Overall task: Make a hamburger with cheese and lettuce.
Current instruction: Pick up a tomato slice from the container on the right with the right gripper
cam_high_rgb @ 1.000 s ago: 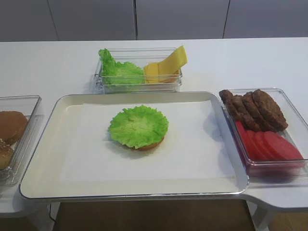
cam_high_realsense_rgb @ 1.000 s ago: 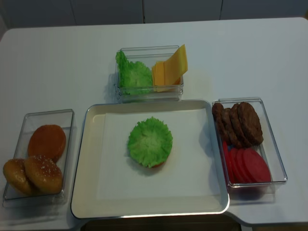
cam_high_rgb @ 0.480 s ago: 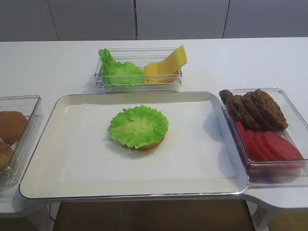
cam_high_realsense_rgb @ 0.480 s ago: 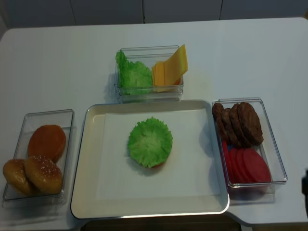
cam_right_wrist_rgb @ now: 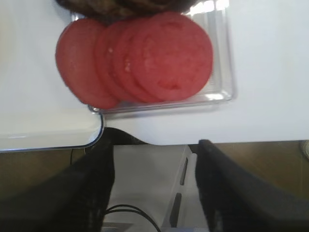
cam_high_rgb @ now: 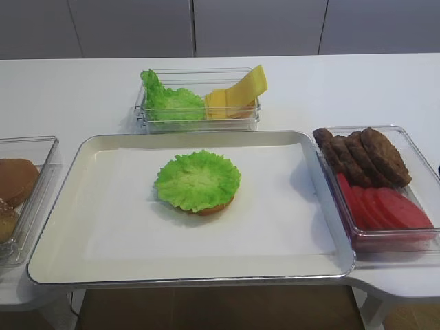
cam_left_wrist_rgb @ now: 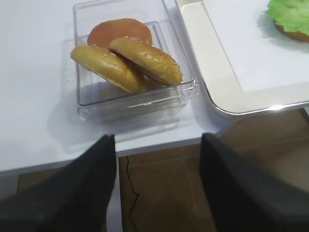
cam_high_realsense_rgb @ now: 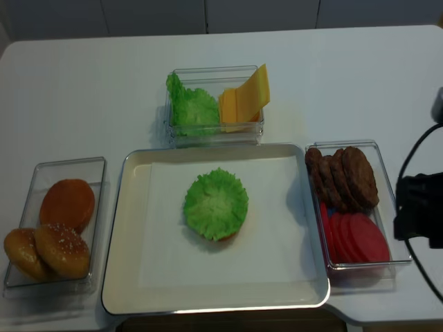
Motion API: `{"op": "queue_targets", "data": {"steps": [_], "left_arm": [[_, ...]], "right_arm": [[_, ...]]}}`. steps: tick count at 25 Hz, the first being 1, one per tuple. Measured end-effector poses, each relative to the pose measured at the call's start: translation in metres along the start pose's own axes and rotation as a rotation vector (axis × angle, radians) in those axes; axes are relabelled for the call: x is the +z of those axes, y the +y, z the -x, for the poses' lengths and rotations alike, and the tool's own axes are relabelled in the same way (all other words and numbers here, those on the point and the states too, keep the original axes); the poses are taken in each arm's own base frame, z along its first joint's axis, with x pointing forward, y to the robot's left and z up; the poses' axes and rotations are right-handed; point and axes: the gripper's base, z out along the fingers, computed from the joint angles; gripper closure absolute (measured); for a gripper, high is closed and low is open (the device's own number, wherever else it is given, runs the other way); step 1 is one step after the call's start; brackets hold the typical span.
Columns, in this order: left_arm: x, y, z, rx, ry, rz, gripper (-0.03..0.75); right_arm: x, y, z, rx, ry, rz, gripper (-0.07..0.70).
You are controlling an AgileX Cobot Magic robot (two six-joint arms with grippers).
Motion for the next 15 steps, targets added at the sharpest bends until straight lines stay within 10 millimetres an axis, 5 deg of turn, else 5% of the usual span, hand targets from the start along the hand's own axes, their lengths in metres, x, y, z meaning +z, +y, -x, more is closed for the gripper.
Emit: {"op": "queue_targets", "data": {"steps": [6, 15], "left_arm": [[0.0, 0.0, 0.0, 0.0, 0.0, 0.0, 0.302], [0.0, 0.0, 0.0, 0.0, 0.0, 0.0, 0.302]], "right_arm": [[0.02, 0.033, 0.005, -0.095, 0.062, -0.046, 0.203], [0.042, 0.09, 0.041, -0.197, 0.075, -0.134, 0.203]]}}
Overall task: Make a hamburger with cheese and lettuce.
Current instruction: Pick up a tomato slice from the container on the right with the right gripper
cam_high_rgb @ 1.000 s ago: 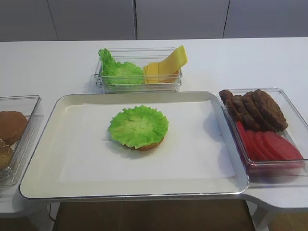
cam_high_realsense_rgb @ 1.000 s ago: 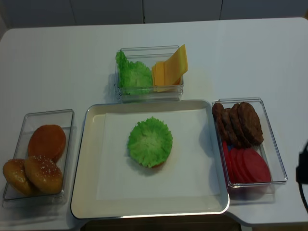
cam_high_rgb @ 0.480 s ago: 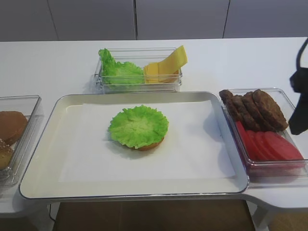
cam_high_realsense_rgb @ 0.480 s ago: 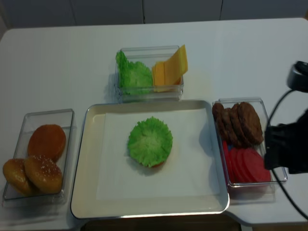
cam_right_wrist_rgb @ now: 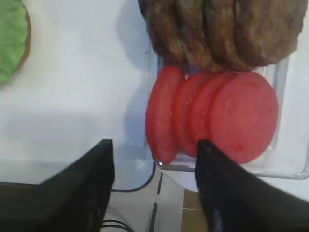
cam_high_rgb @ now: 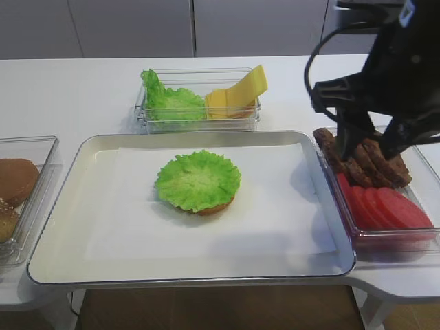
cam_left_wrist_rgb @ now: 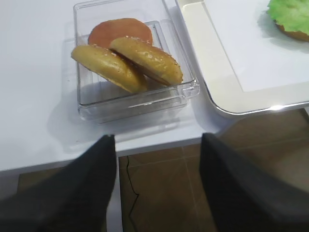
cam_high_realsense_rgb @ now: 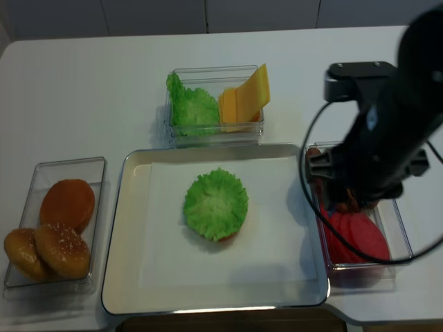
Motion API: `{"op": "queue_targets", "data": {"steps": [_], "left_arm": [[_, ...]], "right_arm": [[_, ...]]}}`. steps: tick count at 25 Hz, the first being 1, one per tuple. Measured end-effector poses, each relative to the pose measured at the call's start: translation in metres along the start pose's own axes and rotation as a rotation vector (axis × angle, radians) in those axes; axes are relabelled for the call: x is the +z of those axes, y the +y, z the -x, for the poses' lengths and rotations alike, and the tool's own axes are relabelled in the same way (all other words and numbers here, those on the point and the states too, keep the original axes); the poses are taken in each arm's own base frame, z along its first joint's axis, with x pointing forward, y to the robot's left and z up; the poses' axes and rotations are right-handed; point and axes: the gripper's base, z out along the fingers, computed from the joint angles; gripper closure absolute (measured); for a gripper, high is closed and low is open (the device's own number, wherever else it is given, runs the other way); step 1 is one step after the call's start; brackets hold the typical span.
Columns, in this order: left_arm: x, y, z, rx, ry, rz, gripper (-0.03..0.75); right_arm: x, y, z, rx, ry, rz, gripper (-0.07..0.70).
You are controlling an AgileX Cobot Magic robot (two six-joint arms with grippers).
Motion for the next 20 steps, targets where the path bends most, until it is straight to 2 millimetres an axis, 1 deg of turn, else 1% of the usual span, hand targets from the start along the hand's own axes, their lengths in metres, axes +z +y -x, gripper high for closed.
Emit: {"op": "queue_targets", "data": {"steps": [3, 6, 11, 15, 20], "left_arm": [[0.0, 0.0, 0.0, 0.0, 0.0, 0.0, 0.302], [0.0, 0.0, 0.0, 0.0, 0.0, 0.0, 0.302], [0.0, 0.0, 0.0, 0.0, 0.0, 0.0, 0.302], [0.0, 0.0, 0.0, 0.0, 0.0, 0.0, 0.302], [0.0, 0.0, 0.0, 0.0, 0.0, 0.0, 0.302]], "right_arm": [[0.012, 0.008, 0.01, 0.012, 0.028, -0.013, 0.203], [0.025, 0.01, 0.014, 0.027, 0.065, -0.03, 0.203], [0.038, 0.011, 0.018, 0.037, 0.101, -0.043, 0.203], [0.043, 0.012, 0.021, 0.038, 0.111, -0.048, 0.203], [0.054, 0.013, 0.023, 0.039, 0.139, -0.061, 0.203]]}}
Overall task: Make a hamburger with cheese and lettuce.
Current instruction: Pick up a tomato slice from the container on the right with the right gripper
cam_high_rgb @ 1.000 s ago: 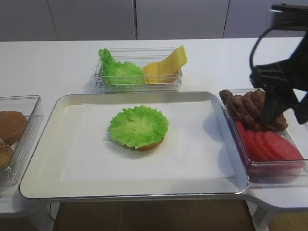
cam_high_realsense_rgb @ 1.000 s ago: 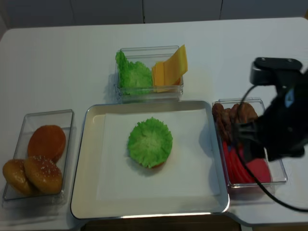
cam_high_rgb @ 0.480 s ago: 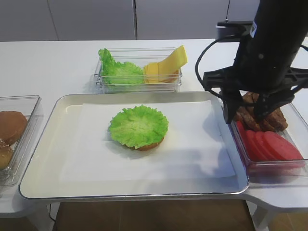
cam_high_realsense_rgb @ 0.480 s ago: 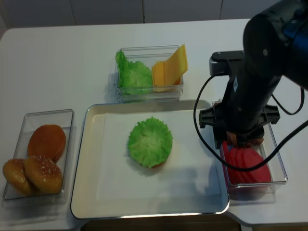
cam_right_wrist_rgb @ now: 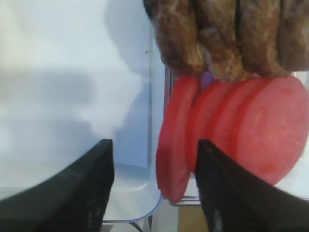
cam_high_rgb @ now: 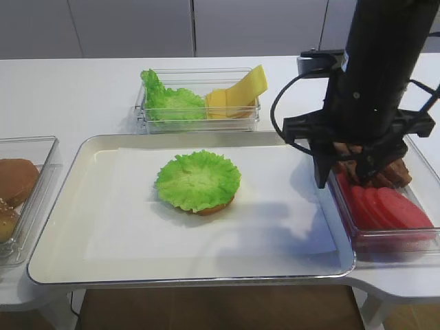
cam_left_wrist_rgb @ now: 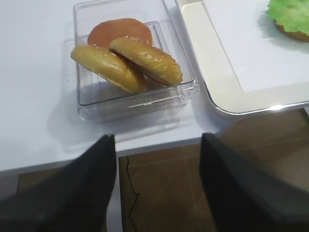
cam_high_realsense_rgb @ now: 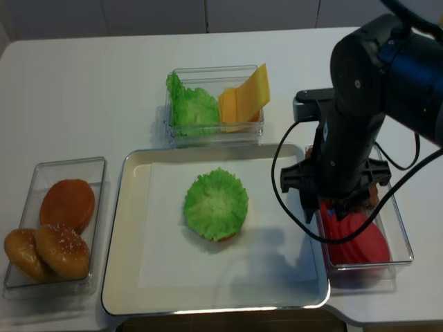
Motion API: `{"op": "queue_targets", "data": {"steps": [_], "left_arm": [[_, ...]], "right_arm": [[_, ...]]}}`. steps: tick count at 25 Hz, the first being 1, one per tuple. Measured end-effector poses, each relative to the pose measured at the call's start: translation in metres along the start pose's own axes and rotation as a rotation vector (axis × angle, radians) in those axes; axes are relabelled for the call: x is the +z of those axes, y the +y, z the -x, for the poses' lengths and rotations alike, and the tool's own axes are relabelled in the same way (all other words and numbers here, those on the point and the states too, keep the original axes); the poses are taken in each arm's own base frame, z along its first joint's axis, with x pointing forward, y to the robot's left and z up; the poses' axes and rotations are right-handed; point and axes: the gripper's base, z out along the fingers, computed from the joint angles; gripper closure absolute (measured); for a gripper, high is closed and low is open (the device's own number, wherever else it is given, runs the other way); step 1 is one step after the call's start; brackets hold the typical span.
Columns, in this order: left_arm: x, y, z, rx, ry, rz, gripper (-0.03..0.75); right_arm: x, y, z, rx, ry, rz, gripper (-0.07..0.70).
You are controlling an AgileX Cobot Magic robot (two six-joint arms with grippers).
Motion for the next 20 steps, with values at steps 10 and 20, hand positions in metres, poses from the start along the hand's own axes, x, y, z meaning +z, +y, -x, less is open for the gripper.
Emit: {"op": "queue_targets", "data": {"steps": [10, 20], "left_arm": [[0.0, 0.0, 0.0, 0.0, 0.0, 0.0, 0.302], [0.0, 0.0, 0.0, 0.0, 0.0, 0.0, 0.302]], "right_arm": [[0.006, 0.0011, 0.0016, 0.003, 0.018, -0.002, 0.203], [0.0066, 0.0008, 0.0014, -0.013, 0.019, -0.005, 0.203]]}}
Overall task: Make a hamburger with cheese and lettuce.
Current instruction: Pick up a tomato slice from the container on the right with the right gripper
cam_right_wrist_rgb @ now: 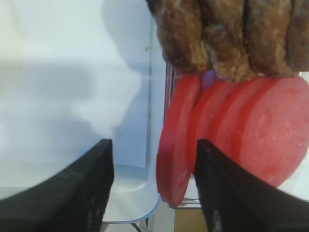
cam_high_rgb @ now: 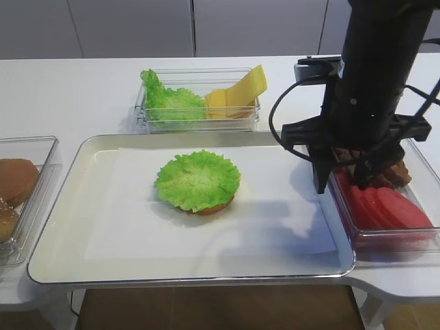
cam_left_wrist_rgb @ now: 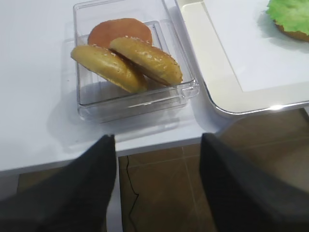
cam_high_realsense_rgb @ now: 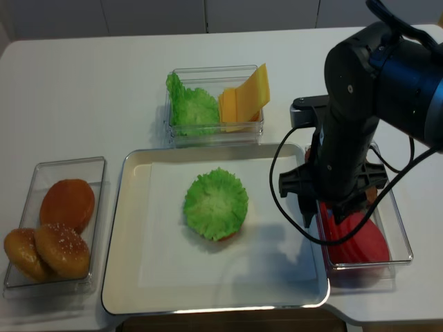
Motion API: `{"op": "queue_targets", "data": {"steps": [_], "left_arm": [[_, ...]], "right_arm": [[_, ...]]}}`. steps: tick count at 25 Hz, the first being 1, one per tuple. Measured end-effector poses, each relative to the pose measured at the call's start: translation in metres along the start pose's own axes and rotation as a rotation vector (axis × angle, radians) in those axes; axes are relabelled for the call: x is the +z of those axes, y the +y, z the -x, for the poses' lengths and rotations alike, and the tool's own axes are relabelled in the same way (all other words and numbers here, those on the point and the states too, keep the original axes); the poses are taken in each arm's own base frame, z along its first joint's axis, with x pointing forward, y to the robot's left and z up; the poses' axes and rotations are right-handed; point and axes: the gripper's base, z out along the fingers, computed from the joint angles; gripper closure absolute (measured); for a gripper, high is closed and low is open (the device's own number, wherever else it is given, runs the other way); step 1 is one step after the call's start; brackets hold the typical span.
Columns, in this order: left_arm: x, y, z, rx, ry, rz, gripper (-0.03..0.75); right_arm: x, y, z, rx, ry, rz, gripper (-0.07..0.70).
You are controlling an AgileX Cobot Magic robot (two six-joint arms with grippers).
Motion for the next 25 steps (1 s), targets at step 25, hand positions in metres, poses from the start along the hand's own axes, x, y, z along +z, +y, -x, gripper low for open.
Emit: {"op": "queue_targets", "data": {"steps": [25], "left_arm": [[0.0, 0.0, 0.0, 0.0, 0.0, 0.0, 0.302]], "right_arm": [[0.015, -0.007, -0.011, 0.011, 0.004, -0.016, 0.203]]}}
